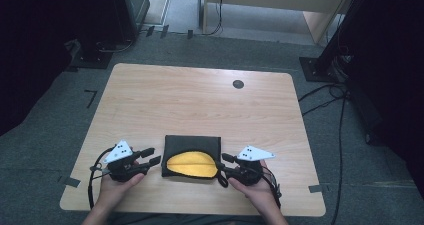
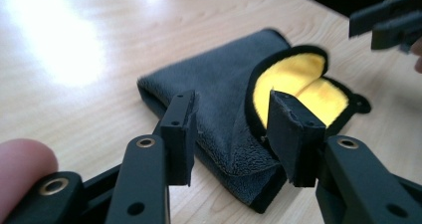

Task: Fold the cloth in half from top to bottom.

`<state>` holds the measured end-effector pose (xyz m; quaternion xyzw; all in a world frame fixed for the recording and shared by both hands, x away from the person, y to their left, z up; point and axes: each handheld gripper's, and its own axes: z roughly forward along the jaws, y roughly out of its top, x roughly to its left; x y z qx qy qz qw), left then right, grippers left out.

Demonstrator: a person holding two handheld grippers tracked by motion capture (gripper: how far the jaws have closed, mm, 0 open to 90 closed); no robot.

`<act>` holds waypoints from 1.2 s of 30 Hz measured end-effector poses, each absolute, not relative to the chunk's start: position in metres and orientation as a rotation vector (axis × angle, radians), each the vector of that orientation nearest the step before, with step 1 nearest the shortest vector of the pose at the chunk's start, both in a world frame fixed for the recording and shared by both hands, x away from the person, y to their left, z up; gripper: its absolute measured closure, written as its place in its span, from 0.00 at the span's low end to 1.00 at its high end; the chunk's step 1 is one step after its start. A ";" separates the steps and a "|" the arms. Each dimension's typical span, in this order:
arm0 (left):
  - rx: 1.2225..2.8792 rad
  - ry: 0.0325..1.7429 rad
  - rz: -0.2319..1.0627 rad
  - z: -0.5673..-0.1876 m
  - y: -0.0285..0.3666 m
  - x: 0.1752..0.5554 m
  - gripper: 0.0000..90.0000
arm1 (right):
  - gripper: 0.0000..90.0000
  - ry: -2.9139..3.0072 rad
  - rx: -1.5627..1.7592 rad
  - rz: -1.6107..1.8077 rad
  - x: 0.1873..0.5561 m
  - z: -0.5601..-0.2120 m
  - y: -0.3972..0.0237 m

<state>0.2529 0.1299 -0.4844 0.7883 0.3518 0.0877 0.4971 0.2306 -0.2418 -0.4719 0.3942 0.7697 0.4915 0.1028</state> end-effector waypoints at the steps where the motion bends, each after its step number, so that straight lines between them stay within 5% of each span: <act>1: 1.927 0.847 0.207 -0.486 0.126 0.253 0.60 | 0.65 2.254 1.200 1.428 0.235 -0.476 -0.237; 4: 1.999 0.821 0.217 -0.490 0.110 0.251 0.60 | 0.66 2.270 1.243 1.420 0.245 -0.487 -0.223; 8: 2.120 0.678 0.276 -0.492 0.104 0.241 0.83 | 0.81 2.345 1.135 1.388 0.244 -0.492 -0.211; 10: 2.187 0.557 0.280 -0.492 0.107 0.235 0.85 | 0.83 2.387 1.059 1.348 0.239 -0.491 -0.213; 16: 2.126 0.555 0.154 -0.491 0.120 0.241 0.56 | 0.62 2.557 0.879 1.211 0.223 -0.493 -0.231; 23: 1.853 0.787 0.089 -0.483 0.132 0.254 0.49 | 0.64 2.452 1.027 1.502 0.232 -0.479 -0.254; 26: 1.982 0.879 0.203 -0.491 0.110 0.254 0.51 | 0.61 2.250 1.260 1.468 0.240 -0.482 -0.236; 30: 2.223 0.760 0.392 -0.502 0.090 0.241 0.48 | 0.50 2.284 1.317 1.228 0.246 -0.499 -0.210; 36: 2.235 0.726 0.309 -0.506 0.104 0.245 0.46 | 0.43 2.377 1.286 1.104 0.239 -0.511 -0.221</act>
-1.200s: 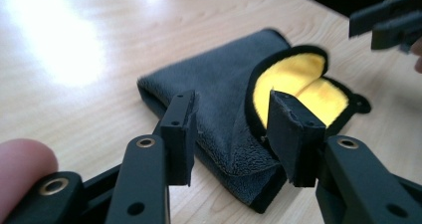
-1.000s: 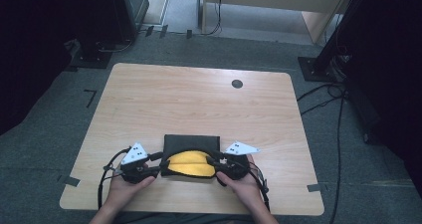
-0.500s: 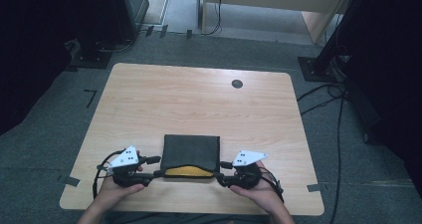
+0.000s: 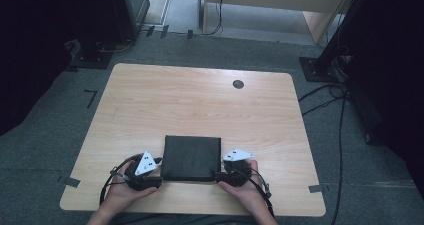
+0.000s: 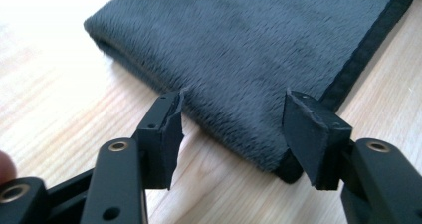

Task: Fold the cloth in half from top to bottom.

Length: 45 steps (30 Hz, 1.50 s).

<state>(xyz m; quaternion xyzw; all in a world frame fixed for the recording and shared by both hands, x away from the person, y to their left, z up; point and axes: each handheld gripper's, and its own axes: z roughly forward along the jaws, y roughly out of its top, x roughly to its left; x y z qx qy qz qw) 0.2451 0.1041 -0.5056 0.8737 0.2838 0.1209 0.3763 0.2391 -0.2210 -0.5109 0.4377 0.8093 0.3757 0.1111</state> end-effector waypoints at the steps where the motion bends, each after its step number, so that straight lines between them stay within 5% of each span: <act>1: 2.222 0.729 0.287 -0.507 0.106 0.247 0.45 | 0.43 2.381 1.293 1.107 0.239 -0.511 -0.224; 8: 2.199 0.748 0.285 -0.504 0.110 0.249 0.38 | 0.38 2.368 1.285 1.110 0.239 -0.510 -0.224; 12: 2.106 0.814 0.288 -0.498 0.123 0.252 0.33 | 0.22 2.326 1.272 1.206 0.240 -0.500 -0.235; 24: 2.200 0.909 0.327 -0.507 0.094 0.251 0.43 | 0.28 2.282 1.283 1.013 0.248 -0.511 -0.196; 32: 2.197 1.004 0.376 -0.508 0.088 0.261 0.40 | 0.24 2.306 1.309 1.009 0.259 -0.516 -0.197; 45: 2.148 1.156 0.479 -0.508 0.062 0.330 0.36 | 0.19 2.197 1.374 1.006 0.327 -0.520 -0.213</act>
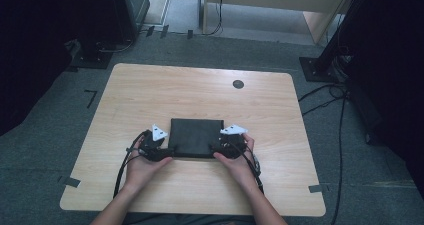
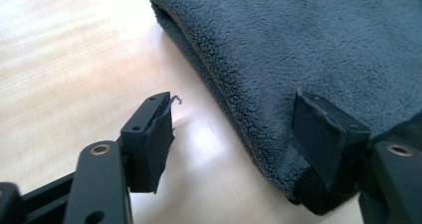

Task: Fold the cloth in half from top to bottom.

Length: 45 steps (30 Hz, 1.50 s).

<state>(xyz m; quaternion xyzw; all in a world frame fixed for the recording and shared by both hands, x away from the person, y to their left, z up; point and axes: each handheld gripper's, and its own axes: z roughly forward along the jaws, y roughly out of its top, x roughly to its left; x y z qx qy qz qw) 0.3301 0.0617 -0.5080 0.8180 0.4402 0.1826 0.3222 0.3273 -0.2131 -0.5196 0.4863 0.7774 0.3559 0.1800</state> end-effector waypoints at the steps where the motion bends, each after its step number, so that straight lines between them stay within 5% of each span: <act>1: 2.143 1.172 0.476 -0.508 0.060 0.336 0.34 | 0.19 2.181 1.385 1.008 0.335 -0.520 -0.215; 16: 2.084 1.320 0.471 -0.507 0.051 0.397 0.28 | 0.18 2.091 1.480 0.976 0.396 -0.520 -0.216; 18: 2.077 1.285 0.469 -0.505 0.051 0.392 0.29 | 0.29 2.104 1.486 1.036 0.396 -0.517 -0.217; 21: 2.042 1.233 0.420 -0.495 0.057 0.380 0.24 | 0.16 2.102 1.445 1.198 0.387 -0.504 -0.220; 33: 1.926 1.145 0.392 -0.450 0.130 0.316 0.13 | 0.08 2.139 1.278 1.213 0.313 -0.457 -0.262; 45: 1.905 1.264 0.434 -0.475 0.205 0.258 0.12 | 0.02 2.010 1.458 1.145 0.249 -0.464 -0.352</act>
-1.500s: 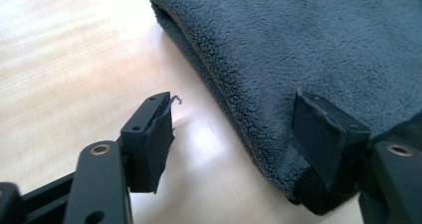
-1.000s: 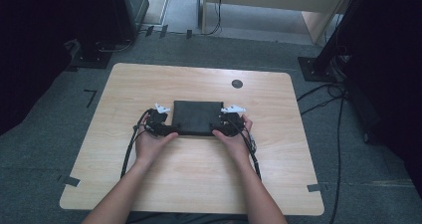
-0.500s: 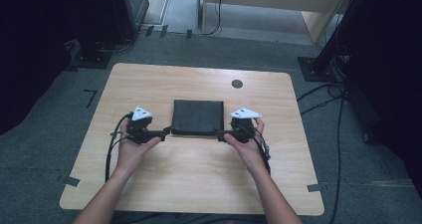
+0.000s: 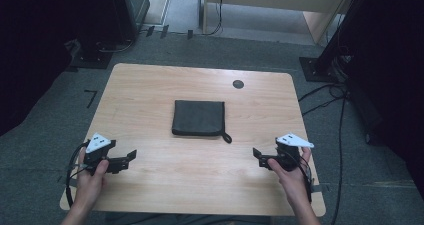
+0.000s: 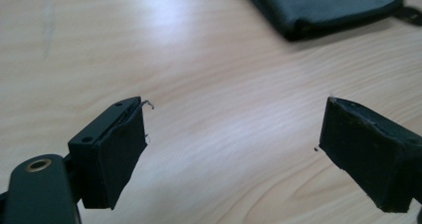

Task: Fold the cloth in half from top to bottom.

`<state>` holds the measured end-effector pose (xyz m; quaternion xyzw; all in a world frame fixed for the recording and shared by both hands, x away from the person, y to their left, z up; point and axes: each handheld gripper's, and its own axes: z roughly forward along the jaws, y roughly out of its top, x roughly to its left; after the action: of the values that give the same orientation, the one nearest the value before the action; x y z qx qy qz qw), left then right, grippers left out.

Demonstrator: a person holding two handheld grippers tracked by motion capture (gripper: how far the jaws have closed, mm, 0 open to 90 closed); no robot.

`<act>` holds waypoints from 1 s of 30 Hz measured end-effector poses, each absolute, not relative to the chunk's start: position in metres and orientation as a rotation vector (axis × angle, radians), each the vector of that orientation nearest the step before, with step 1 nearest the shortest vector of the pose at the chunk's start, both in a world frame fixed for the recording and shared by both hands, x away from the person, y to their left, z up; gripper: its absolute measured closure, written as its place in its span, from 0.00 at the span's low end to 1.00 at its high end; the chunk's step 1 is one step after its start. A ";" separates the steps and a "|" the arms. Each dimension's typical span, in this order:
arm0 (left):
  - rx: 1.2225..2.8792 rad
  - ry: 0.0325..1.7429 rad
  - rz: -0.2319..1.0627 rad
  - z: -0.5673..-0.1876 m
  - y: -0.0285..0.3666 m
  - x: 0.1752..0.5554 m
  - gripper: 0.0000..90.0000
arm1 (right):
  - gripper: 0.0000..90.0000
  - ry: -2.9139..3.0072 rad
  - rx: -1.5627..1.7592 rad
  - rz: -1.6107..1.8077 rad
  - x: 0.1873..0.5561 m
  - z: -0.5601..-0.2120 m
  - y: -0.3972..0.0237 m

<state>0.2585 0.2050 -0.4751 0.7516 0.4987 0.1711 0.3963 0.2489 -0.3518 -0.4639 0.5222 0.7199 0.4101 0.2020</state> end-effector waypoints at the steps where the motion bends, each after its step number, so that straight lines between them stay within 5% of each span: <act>1: 1.892 1.279 0.427 -0.478 0.210 0.256 0.12 | 0.02 1.991 1.483 1.144 0.243 -0.466 -0.359; 15: 1.915 1.374 0.475 -0.504 0.240 0.235 0.12 | 0.02 1.945 1.630 1.012 0.207 -0.501 -0.410; 30: 2.042 1.331 0.561 -0.518 0.220 0.236 0.12 | 0.00 1.922 1.645 0.820 0.209 -0.526 -0.406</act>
<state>0.2360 0.2204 -0.5177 0.7748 0.5052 0.2127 0.3148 0.2089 -0.4058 -0.5264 0.6007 0.7018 0.2994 0.2388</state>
